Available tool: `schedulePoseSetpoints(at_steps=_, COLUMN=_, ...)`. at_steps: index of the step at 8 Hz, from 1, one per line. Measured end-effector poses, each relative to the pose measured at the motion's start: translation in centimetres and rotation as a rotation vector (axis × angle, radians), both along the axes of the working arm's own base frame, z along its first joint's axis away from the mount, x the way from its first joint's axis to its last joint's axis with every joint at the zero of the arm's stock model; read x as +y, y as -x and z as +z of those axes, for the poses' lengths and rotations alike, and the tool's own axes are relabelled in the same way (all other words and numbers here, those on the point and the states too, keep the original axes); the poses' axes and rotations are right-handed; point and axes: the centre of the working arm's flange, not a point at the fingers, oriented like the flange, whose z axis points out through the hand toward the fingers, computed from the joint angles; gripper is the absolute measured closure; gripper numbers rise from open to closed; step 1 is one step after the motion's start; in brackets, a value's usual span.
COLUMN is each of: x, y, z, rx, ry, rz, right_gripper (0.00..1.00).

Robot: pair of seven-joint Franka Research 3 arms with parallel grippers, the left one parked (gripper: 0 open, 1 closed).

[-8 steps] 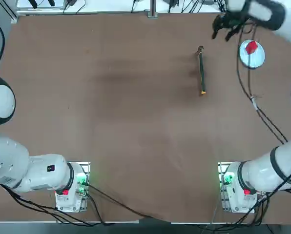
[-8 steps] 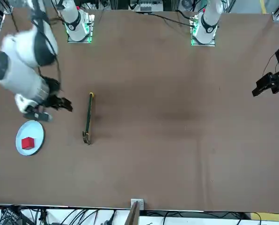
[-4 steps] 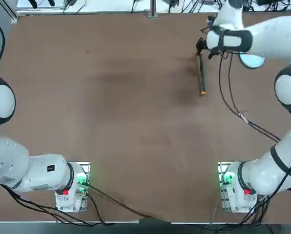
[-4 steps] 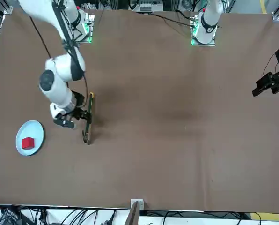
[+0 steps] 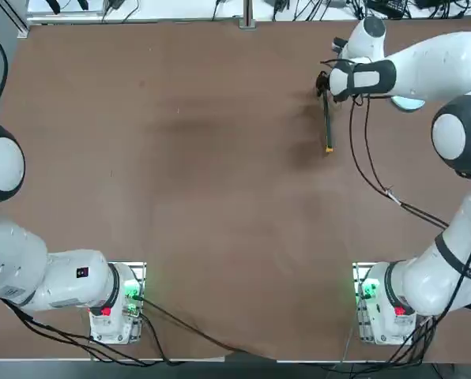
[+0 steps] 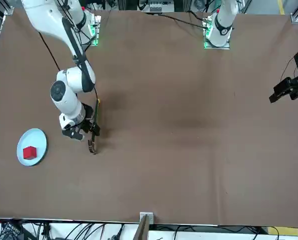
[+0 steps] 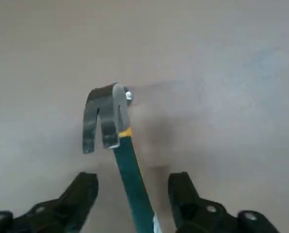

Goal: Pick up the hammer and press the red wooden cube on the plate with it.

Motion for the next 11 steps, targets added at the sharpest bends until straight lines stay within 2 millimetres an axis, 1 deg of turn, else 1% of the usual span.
schedulePoseSetpoints(at_steps=3, x=0.0, y=-0.1, z=-1.0, rx=-0.018, ry=-0.001, rz=-0.002, right_gripper=0.27)
schedulePoseSetpoints(at_steps=4, x=0.0, y=-0.1, z=-1.1, rx=-0.022, ry=-0.002, rz=-0.003, right_gripper=0.38)
schedulePoseSetpoints(at_steps=6, x=0.0, y=-0.1, z=-1.2, rx=-0.022, ry=-0.002, rz=-0.003, right_gripper=0.50)
schedulePoseSetpoints(at_steps=7, x=-0.1, y=-0.2, z=-1.2, rx=-0.025, ry=-0.001, rz=0.000, right_gripper=0.71)
schedulePoseSetpoints(at_steps=8, x=-0.2, y=-0.4, z=-0.9, rx=-0.032, ry=-0.001, rz=0.002, right_gripper=0.79)
schedulePoseSetpoints(at_steps=9, x=-0.8, y=-0.8, z=-0.4, rx=-0.043, ry=0.003, rz=-0.002, right_gripper=0.79)
schedulePoseSetpoints(at_steps=10, x=-2.3, y=-1.6, z=0.9, rx=-0.053, ry=0.016, rz=-0.002, right_gripper=0.79)
schedulePoseSetpoints(at_steps=11, x=-4.8, y=-2.7, z=3.0, rx=-0.049, ry=0.040, rz=0.010, right_gripper=0.79)
